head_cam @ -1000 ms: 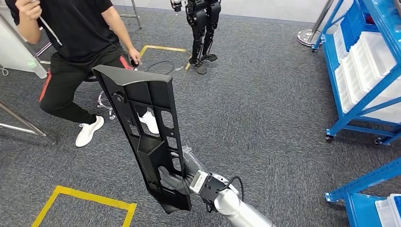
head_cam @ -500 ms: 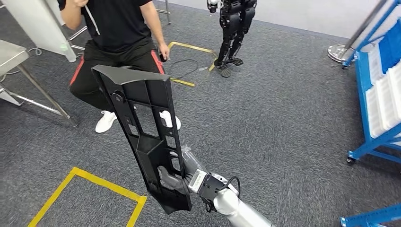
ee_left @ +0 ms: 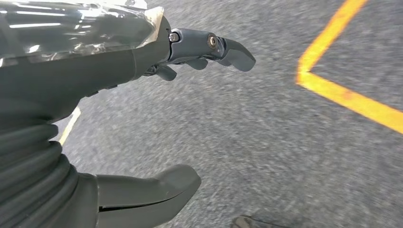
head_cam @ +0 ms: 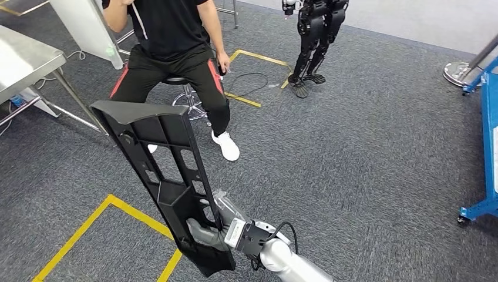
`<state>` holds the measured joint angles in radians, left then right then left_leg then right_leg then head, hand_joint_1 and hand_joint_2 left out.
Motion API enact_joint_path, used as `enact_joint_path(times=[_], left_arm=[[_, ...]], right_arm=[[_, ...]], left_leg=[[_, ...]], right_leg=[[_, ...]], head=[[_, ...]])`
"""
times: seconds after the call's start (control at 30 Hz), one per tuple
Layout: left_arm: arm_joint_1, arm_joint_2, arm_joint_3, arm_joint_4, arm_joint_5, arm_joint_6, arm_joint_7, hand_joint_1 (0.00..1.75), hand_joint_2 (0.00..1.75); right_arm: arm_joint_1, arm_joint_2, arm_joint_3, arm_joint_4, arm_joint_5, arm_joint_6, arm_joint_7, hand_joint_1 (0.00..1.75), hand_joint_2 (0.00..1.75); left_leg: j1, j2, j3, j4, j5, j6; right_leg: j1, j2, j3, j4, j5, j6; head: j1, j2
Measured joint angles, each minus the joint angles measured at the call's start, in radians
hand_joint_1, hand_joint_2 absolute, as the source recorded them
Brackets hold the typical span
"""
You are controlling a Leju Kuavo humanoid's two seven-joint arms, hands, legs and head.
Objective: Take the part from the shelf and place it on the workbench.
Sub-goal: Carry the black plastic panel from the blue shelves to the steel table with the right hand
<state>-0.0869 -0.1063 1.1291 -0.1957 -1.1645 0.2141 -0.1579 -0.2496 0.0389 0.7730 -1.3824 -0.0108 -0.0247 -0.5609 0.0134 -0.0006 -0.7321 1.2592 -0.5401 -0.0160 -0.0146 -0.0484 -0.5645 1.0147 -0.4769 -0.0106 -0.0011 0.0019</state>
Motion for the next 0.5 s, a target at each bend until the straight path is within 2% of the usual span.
enact_joint_path(times=[0.07,0.1,0.13,0.17,0.23,0.3,0.37,0.43,0.47,0.5], left_arm=[[0.000,0.000,-0.006,0.000,-0.007,0.001,0.010,0.00,1.75],[0.000,0.000,-0.009,0.000,-0.011,0.001,0.011,0.00,1.75],[-0.001,0.000,-0.012,0.000,-0.013,0.000,0.012,0.00,1.75],[-0.001,0.001,-0.014,0.000,-0.015,-0.001,0.012,0.00,1.75],[-0.001,0.002,-0.016,0.000,-0.016,-0.002,0.012,0.00,1.75],[-0.001,0.002,-0.018,0.000,-0.016,-0.002,0.012,0.00,1.75],[-0.003,0.002,-0.020,0.000,-0.017,-0.002,0.011,0.00,1.75],[-0.003,0.002,-0.023,0.000,-0.021,-0.004,0.008,0.00,1.75],[-0.002,0.002,-0.025,0.000,-0.025,-0.005,0.006,0.00,1.75],[-0.001,0.002,-0.027,0.000,-0.030,-0.008,0.005,0.00,1.75]], right_arm=[[0.001,0.000,0.003,0.000,0.002,0.001,-0.002,1.75,1.75],[0.001,-0.001,0.004,0.000,0.002,0.001,-0.004,1.75,1.75],[0.001,-0.002,0.004,0.000,0.003,0.001,-0.006,1.75,1.75],[0.001,-0.004,0.004,0.001,0.004,0.000,-0.007,1.75,1.75],[0.001,-0.006,0.004,0.001,0.005,0.000,-0.007,1.75,1.75],[0.000,-0.007,0.005,0.001,0.005,0.000,-0.009,1.75,1.75],[0.002,-0.013,0.006,0.002,0.006,-0.004,-0.011,1.75,1.75],[0.006,-0.021,0.007,0.005,0.007,-0.012,-0.012,1.75,1.75],[0.008,-0.024,0.008,0.006,0.008,-0.016,-0.012,1.75,1.75],[0.010,-0.027,0.008,0.007,0.008,-0.019,-0.012,1.75,1.75]], left_leg=[[-0.003,0.032,0.073,-0.141,0.065,0.008],[-0.006,0.047,0.103,-0.197,0.084,0.013],[-0.010,0.057,0.120,-0.230,0.092,0.018],[-0.014,0.058,0.123,-0.240,0.090,0.023],[-0.014,0.038,0.126,-0.248,0.095,0.035],[-0.009,0.020,0.138,-0.263,0.104,0.049],[-0.006,0.000,0.144,-0.270,0.109,0.058],[-0.006,-0.026,0.143,-0.269,0.110,0.059],[-0.006,-0.038,0.143,-0.269,0.109,0.059],[-0.005,-0.051,0.144,-0.269,0.109,0.059]], right_leg=[[0.003,-0.014,0.005,0.000,-0.004,0.003],[0.007,-0.020,0.008,0.000,-0.007,0.007],[0.010,-0.026,0.010,0.000,-0.009,0.011],[0.012,-0.032,0.011,-0.001,-0.011,0.016],[0.012,-0.042,0.015,-0.003,-0.014,0.026],[0.012,-0.017,0.004,0.033,-0.035,0.030],[0.009,0.026,-0.054,0.153,-0.087,0.024],[0.006,0.042,-0.122,0.275,-0.126,0.025],[0.005,0.044,-0.133,0.288,-0.123,0.032],[0.003,0.045,-0.124,0.259,-0.104,0.042]], head=[[0.000,0.000],[0.001,0.000],[0.001,0.000],[0.001,0.000],[0.001,0.000],[0.003,0.000],[0.005,0.000],[0.006,0.000],[0.006,0.000],[0.006,0.000]])
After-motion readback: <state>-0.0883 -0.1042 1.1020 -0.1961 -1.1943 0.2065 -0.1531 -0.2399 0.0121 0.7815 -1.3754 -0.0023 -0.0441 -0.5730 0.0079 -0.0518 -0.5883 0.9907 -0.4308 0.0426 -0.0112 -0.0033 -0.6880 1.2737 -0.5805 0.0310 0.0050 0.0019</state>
